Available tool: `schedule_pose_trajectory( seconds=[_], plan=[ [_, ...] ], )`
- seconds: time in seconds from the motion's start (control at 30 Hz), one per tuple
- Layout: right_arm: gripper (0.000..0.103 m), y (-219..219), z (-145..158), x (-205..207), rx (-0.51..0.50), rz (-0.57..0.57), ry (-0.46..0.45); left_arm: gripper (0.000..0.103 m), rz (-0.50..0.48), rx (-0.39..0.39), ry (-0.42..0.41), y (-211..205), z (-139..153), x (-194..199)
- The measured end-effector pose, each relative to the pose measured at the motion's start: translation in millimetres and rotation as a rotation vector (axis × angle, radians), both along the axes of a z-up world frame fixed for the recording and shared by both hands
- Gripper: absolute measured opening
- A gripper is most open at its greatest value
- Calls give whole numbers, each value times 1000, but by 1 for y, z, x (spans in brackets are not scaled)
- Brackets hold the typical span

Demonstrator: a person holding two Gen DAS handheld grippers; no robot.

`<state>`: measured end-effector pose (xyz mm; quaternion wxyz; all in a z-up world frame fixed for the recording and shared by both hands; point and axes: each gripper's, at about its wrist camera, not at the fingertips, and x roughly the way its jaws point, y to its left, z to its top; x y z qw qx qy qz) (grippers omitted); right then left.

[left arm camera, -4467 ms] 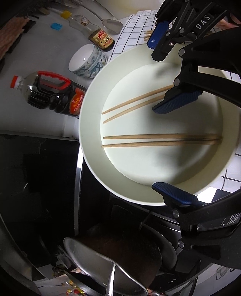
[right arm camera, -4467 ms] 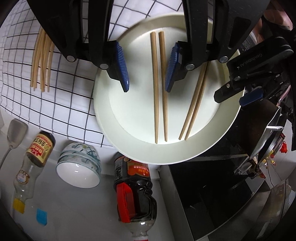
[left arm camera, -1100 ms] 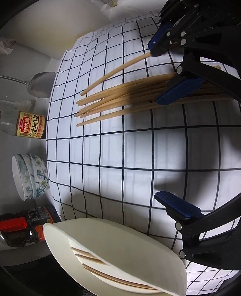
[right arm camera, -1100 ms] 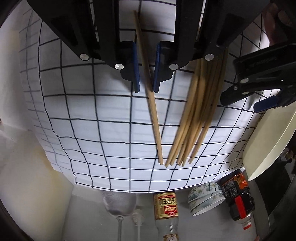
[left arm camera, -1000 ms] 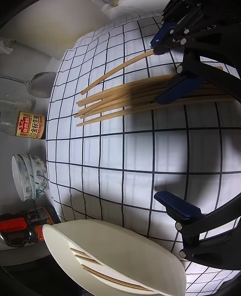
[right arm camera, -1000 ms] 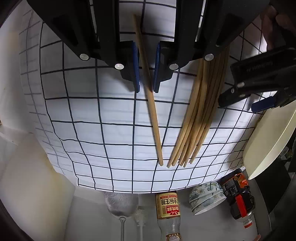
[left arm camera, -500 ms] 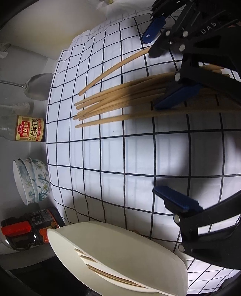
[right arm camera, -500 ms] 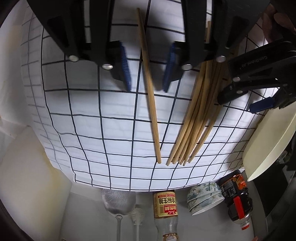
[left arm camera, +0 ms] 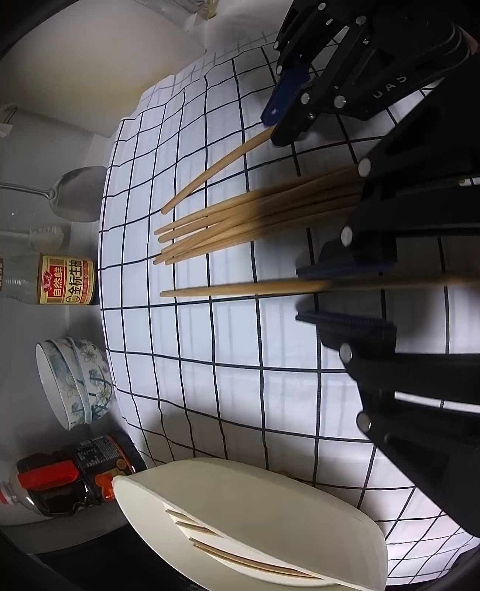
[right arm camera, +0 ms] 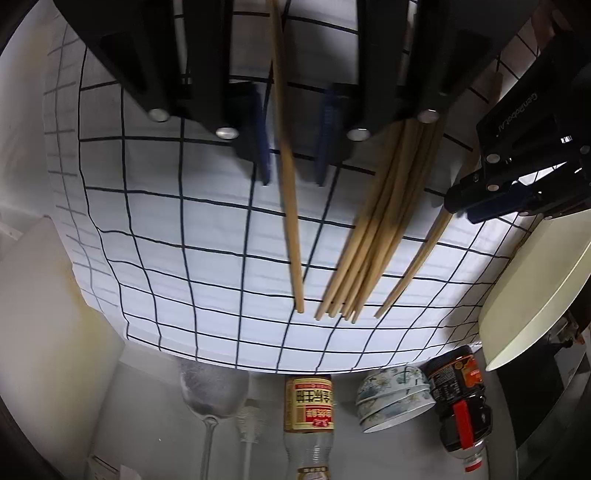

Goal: Organize utensils
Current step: 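Close the right tool on one wooden chopstick on the cloth, then carry the chopstick into the white bowl and open the right tool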

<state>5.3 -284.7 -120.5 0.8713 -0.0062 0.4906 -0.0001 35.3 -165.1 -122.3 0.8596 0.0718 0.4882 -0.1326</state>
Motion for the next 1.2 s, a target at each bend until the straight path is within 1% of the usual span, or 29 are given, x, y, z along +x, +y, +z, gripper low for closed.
schedule_pose_trajectory(
  seconds=[0.03, 0.1, 0.23, 0.3, 0.47, 0.63, 0.83, 0.97, 1.07, 1.2],
  plan=[
    [7, 0, 0, 1, 3, -5, 4, 8, -6, 1, 1, 0, 0, 0],
    [7, -4, 0, 0, 29, -17, 9, 8, -9, 1, 4, 0, 0, 1],
    [6, -15, 1, -1, 124, -63, 29, 7, -15, 2, 23, 1, 0, 1],
    [6, -18, 3, -4, 153, -83, 33, 7, -20, 6, 38, 2, 0, 1],
    [6, -17, 17, -13, 170, -102, 18, 7, -27, 8, 46, 7, 9, -3],
    [6, -9, 38, -23, 178, -90, -4, 7, -35, -9, 49, 14, 28, -10],
    [6, -1, 65, -29, 207, -55, -50, 7, -13, -23, 38, 27, 62, -17],
    [6, 5, 82, -27, 222, -24, -85, 7, 27, -37, -6, 43, 93, -19],
    [6, 14, 92, -23, 233, 13, -97, 7, 69, -51, -41, 60, 111, -21],
    [6, 43, 106, -15, 221, 96, -95, 7, 144, -76, -53, 93, 124, -22]
  ],
)
